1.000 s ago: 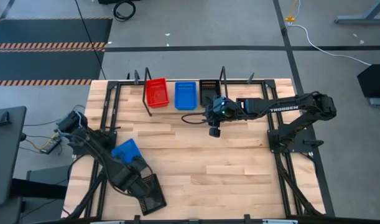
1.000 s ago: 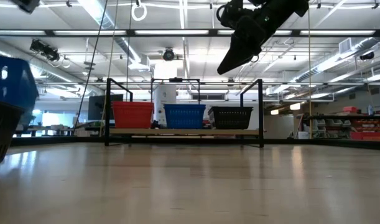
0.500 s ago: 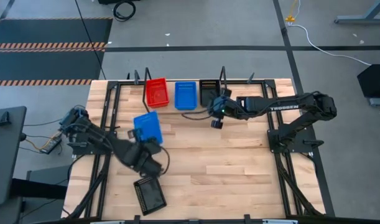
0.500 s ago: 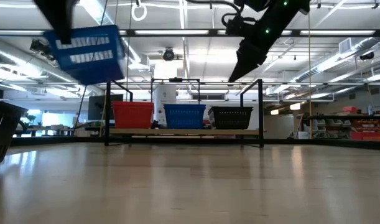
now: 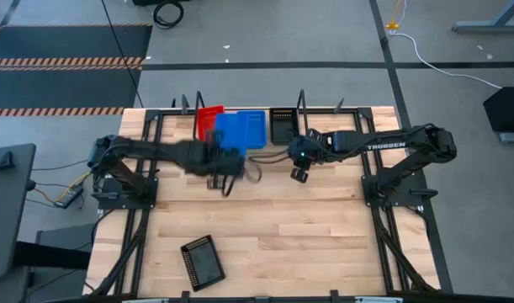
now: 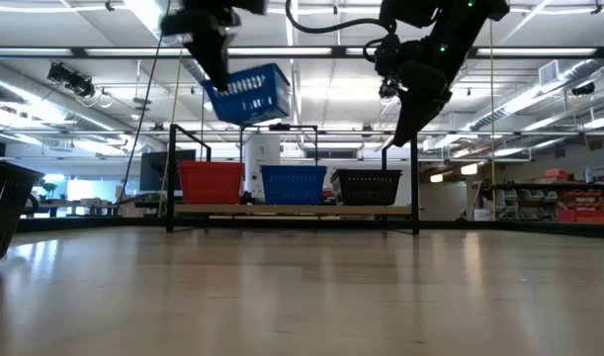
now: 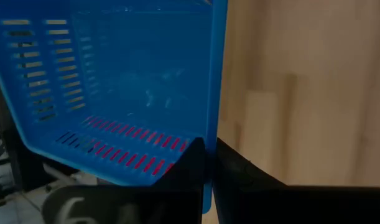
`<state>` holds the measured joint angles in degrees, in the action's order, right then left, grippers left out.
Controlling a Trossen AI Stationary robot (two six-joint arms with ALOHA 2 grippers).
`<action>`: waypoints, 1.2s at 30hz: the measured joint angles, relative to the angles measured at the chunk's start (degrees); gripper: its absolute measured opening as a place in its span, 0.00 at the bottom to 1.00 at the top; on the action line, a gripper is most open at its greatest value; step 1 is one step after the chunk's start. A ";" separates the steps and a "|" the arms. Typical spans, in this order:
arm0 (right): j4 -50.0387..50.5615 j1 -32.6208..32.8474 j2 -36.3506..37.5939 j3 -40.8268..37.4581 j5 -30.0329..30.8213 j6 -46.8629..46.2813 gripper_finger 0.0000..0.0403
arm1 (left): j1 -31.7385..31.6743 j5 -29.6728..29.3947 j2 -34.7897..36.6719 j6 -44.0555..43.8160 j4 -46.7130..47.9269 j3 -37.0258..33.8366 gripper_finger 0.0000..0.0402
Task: Stack baskets on shelf by color
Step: Stack the blue bin on top of the blue bin on the shelf
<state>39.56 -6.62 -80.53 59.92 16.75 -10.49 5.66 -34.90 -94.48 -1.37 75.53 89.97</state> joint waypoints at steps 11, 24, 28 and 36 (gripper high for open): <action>1.59 6.45 -0.02 -1.94 8.06 -5.48 0.29 | -16.62 12.98 -0.34 18.78 -20.55 0.00 0.03; -1.48 6.05 0.00 -4.70 9.36 -6.19 0.29 | -22.55 18.11 -8.35 21.58 -23.94 -0.02 0.04; -1.54 5.67 0.00 -4.70 9.38 -5.98 0.29 | -22.44 18.20 -9.72 20.63 -24.29 -0.02 0.04; -1.54 5.67 0.00 -4.70 9.61 -4.17 0.29 | -22.48 18.25 -9.88 16.41 -24.00 -0.02 0.10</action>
<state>38.02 -0.95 -80.53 55.22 26.36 -14.66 -16.82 -16.64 -104.36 15.04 51.53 89.95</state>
